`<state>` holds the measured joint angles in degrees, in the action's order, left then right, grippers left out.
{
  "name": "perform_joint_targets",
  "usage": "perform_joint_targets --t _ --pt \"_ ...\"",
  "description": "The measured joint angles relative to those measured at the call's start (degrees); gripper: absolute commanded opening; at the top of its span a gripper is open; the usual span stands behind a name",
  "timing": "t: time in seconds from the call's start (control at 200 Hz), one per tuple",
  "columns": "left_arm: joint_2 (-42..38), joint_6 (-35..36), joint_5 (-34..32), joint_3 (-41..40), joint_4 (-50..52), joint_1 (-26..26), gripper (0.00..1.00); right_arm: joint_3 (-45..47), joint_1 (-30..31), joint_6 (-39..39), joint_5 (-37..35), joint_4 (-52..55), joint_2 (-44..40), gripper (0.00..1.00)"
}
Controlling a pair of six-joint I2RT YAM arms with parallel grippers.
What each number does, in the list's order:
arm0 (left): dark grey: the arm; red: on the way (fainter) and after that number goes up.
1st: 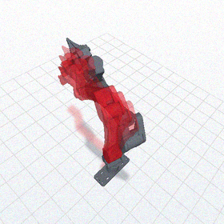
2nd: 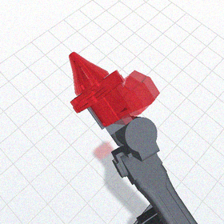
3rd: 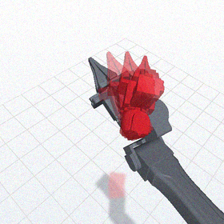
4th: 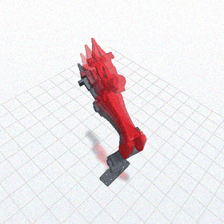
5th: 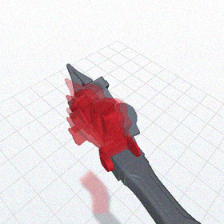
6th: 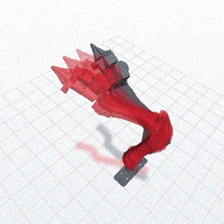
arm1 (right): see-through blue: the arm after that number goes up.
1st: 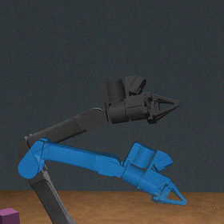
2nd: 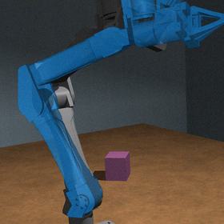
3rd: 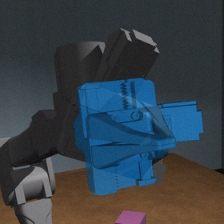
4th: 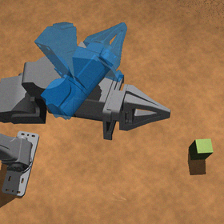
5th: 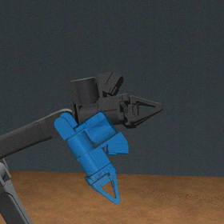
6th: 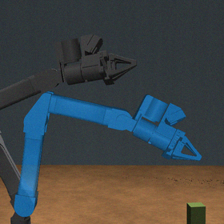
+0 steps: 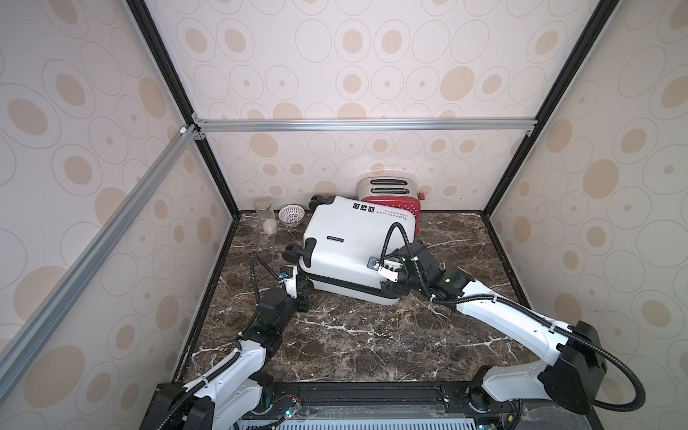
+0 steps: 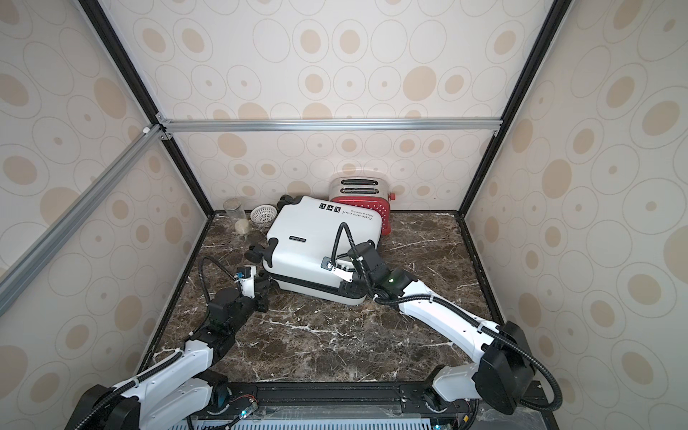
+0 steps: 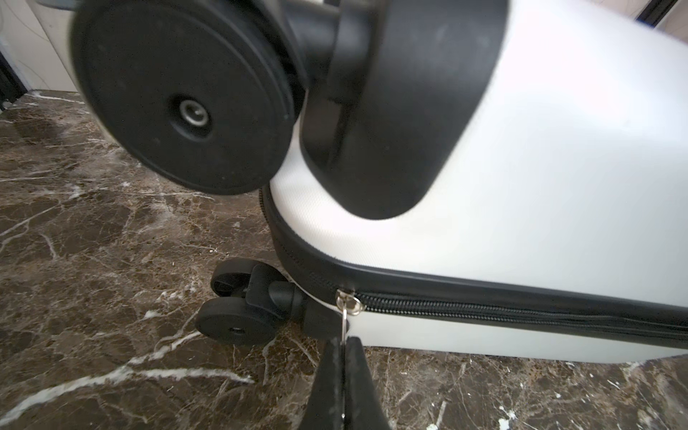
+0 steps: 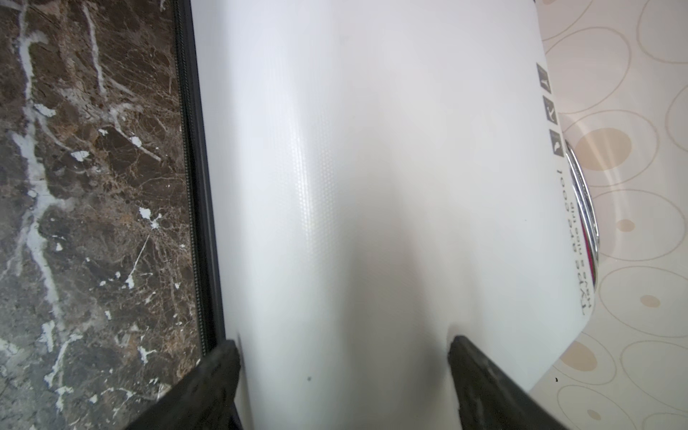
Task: Open the suitcase zippers
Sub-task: Unzip the zipper on the suitcase, then pick up the suitcase from the center of the board.
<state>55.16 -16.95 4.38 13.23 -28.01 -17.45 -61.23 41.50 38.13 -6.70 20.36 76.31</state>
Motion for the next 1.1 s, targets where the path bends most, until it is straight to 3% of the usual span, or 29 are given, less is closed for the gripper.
perform_joint_targets --t 0.195,0.64,1.1 --pt "-0.5 -2.4 3.0 -2.5 -4.5 0.5 0.00 -5.7 0.3 0.0 7.1 2.2 2.9 0.88" --pt "-2.1 -6.1 5.9 -5.7 -9.5 0.7 0.00 -41.2 8.6 -0.7 20.2 2.5 30.9 0.82" --pt "-1.4 -7.7 7.6 -8.1 -14.9 0.7 0.00 -77.5 12.1 -2.0 23.5 12.6 57.4 0.78"
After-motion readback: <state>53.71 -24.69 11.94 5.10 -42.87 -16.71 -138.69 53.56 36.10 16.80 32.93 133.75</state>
